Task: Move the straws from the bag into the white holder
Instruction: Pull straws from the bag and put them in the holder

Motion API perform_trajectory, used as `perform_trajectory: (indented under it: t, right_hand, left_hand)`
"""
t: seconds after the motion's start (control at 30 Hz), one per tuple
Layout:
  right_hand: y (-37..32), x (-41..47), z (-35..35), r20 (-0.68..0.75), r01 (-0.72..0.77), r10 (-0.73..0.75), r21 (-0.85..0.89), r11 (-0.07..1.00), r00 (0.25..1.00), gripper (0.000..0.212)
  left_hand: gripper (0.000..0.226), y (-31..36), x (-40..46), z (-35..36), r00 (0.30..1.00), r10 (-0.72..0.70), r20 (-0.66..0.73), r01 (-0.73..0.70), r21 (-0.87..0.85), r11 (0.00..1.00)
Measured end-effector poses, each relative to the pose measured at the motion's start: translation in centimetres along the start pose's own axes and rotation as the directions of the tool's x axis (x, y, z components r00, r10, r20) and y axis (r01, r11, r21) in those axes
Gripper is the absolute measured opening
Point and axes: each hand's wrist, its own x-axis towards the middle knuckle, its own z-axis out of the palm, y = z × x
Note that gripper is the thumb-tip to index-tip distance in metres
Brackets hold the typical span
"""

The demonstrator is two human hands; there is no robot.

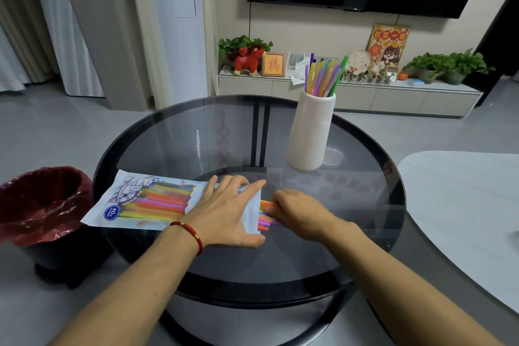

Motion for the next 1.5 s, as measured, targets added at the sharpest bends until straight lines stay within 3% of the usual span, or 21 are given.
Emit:
perform_trajectory:
  t: [0.27, 0.43, 0.53, 0.63, 0.83, 0.97, 1.1, 1.13, 1.2, 1.23, 1.27, 1.3, 1.37, 1.43, 1.5]
  right_hand:
    - [0.4, -0.6, -0.8, 0.008, 0.029, -0.029, -0.022, 0.999, 1.000, 0.038]
    - [0.3, -0.6, -0.7, 0.039, 0.037, -0.033, -0.103, 0.994, 0.999, 0.033]
    - [1.0, -1.2, -2.0, -0.012, 0.034, -0.036, -0.112, 0.993, 0.999, 0.029]
    - [1.7, -2.0, -3.5, -0.076, 0.028, -0.039, -0.147, 0.989, 0.996, 0.026]
    - [2.5, -3.1, -5.3, -0.064, 0.001, -0.011, -0.163, 0.987, 0.998, 0.016]
    - [2.6, -3.9, -6.4, -0.130, 0.012, -0.031, -0.141, 0.990, 0.991, 0.018]
    - [2.3, -4.9, -7.2, -0.351, -0.143, -0.010, -0.407, 0.902, 0.936, 0.044]
    - [2.1, -5.2, -7.4, -0.486, -0.140, -0.072, -0.387, 0.911, 0.871, 0.043]
    - [1.4, -5.9, -7.4, -0.771, 0.036, -0.209, -0.235, 0.971, 0.602, 0.030]
    - [0.9, -6.1, -7.3, -0.842, 0.119, -0.156, -0.110, 0.987, 0.516, 0.038]
    - [0.4, -6.1, -6.9, -0.839, 0.177, -0.039, 0.069, 0.982, 0.543, 0.044]
    - [-0.1, -5.8, -6.1, -0.748, 0.167, 0.073, 0.240, 0.956, 0.659, 0.050]
    - [-0.8, -5.1, -3.8, -0.410, -0.031, 0.206, 0.395, 0.918, 0.888, 0.064]
    - [-1.3, -4.2, -1.6, -0.201, -0.084, 0.264, 0.624, 0.777, 0.943, 0.061]
    - [-1.8, -3.0, -0.4, -0.193, 0.021, 0.316, 0.880, 0.475, 0.929, 0.036]
  left_hand:
    - [0.105, -0.2, 0.3, 0.3, 0.999, -0.046, 0.016, 0.047, -0.028, 0.999]
    - [0.101, 0.1, 0.4, 0.4, 0.997, -0.067, 0.032, 0.067, 0.001, 0.998]
    - [0.096, 0.0, 0.2, 0.4, 0.993, -0.088, 0.081, 0.087, 0.009, 0.996]
    - [0.087, 0.1, 0.2, 0.3, 0.989, -0.108, 0.098, 0.110, -0.013, 0.994]
    - [0.058, 0.7, 0.8, 0.3, 0.986, -0.160, 0.040, 0.161, -0.018, 0.987]
    - [0.029, 1.5, 1.0, 0.6, 0.996, -0.088, -0.010, 0.088, 0.049, 0.995]
    - [0.021, 2.3, 1.5, 1.1, 0.993, -0.101, -0.055, 0.103, 0.048, 0.994]
    - [0.022, 2.3, 1.8, 1.1, 0.990, -0.124, -0.070, 0.127, 0.040, 0.991]
    - [0.027, 2.3, 2.3, 0.8, 0.982, -0.172, -0.080, 0.176, 0.035, 0.984]
    - [0.031, 2.4, 2.5, 0.6, 0.978, -0.195, -0.079, 0.198, 0.030, 0.980]
    - [0.035, 2.6, 2.8, 0.4, 0.974, -0.215, -0.077, 0.217, 0.021, 0.976]
    - [0.036, 2.8, 3.0, 0.2, 0.970, -0.228, -0.081, 0.230, 0.004, 0.973]
    - [0.034, 3.2, 3.1, -0.1, 0.967, -0.240, -0.088, 0.237, -0.045, 0.970]
    - [0.024, 3.6, 3.0, -0.3, 0.977, -0.202, -0.065, 0.196, -0.087, 0.977]
    - [0.022, 4.1, 2.8, -0.2, 0.990, -0.136, -0.025, 0.132, -0.111, 0.985]
